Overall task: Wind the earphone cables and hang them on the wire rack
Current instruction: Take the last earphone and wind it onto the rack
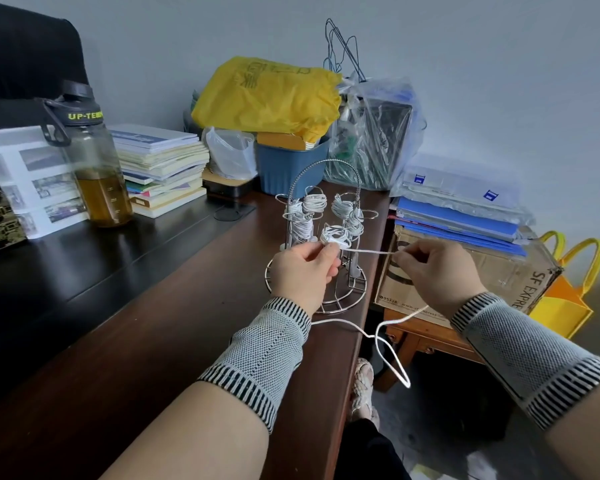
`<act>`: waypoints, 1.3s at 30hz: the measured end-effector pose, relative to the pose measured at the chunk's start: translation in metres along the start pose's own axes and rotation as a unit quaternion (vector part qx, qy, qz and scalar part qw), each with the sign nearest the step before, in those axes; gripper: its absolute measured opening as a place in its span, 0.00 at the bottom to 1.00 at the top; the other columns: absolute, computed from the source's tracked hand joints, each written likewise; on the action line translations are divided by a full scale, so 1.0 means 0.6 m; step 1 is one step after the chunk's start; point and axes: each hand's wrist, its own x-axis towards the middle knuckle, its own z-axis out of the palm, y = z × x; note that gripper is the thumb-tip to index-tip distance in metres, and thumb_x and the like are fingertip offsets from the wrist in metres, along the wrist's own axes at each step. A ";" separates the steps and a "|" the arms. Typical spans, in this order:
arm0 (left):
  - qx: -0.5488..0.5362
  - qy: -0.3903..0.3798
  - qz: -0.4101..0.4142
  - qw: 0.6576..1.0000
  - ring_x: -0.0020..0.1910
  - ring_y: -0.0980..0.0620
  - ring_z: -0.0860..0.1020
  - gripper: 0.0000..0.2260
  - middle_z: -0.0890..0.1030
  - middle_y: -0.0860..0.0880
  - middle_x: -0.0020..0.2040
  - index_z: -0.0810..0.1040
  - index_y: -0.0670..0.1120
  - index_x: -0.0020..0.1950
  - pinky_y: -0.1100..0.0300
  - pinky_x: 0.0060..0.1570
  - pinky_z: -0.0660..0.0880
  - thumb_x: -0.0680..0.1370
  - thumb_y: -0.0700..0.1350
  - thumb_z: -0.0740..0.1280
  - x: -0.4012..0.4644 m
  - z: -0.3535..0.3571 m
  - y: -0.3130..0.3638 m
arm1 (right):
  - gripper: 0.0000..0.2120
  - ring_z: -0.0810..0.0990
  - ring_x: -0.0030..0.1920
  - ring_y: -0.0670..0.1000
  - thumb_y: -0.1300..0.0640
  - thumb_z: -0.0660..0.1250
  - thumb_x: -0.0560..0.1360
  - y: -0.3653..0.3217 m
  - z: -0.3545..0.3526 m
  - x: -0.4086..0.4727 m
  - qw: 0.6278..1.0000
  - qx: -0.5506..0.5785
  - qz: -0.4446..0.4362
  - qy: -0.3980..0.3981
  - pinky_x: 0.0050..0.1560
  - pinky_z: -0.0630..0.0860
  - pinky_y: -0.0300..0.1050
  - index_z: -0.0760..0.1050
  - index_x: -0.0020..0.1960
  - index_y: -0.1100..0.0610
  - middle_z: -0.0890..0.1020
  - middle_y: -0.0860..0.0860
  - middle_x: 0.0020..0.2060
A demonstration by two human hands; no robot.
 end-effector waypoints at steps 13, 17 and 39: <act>-0.024 -0.017 -0.017 0.999 0.29 0.56 0.76 0.10 0.81 0.51 0.31 0.81 0.47 0.36 0.64 0.33 0.75 0.77 0.41 0.71 0.004 0.003 -0.005 | 0.11 0.75 0.32 0.52 0.55 0.66 0.75 -0.171 -0.003 0.079 0.985 -0.146 -0.075 -0.045 0.32 0.70 0.41 0.78 0.38 0.61 0.76 0.53 0.29; -0.016 -0.011 -0.012 1.000 0.28 0.58 0.76 0.10 0.81 0.49 0.31 0.80 0.46 0.35 0.65 0.31 0.74 0.77 0.41 0.70 0.006 0.003 -0.006 | 0.09 0.79 0.37 0.53 0.56 0.67 0.75 -0.190 0.019 0.096 0.980 -0.158 -0.059 -0.102 0.38 0.77 0.45 0.80 0.45 0.62 0.78 0.53 0.33; 0.063 -0.025 0.032 0.997 0.24 0.63 0.70 0.14 0.75 0.54 0.27 0.80 0.50 0.33 0.66 0.28 0.67 0.74 0.34 0.69 0.010 -0.006 -0.008 | 0.06 0.76 0.22 0.56 0.61 0.74 0.60 -0.122 0.063 -0.019 0.919 -0.198 -0.338 0.047 0.21 0.67 0.40 0.80 0.36 0.57 0.76 0.52 0.30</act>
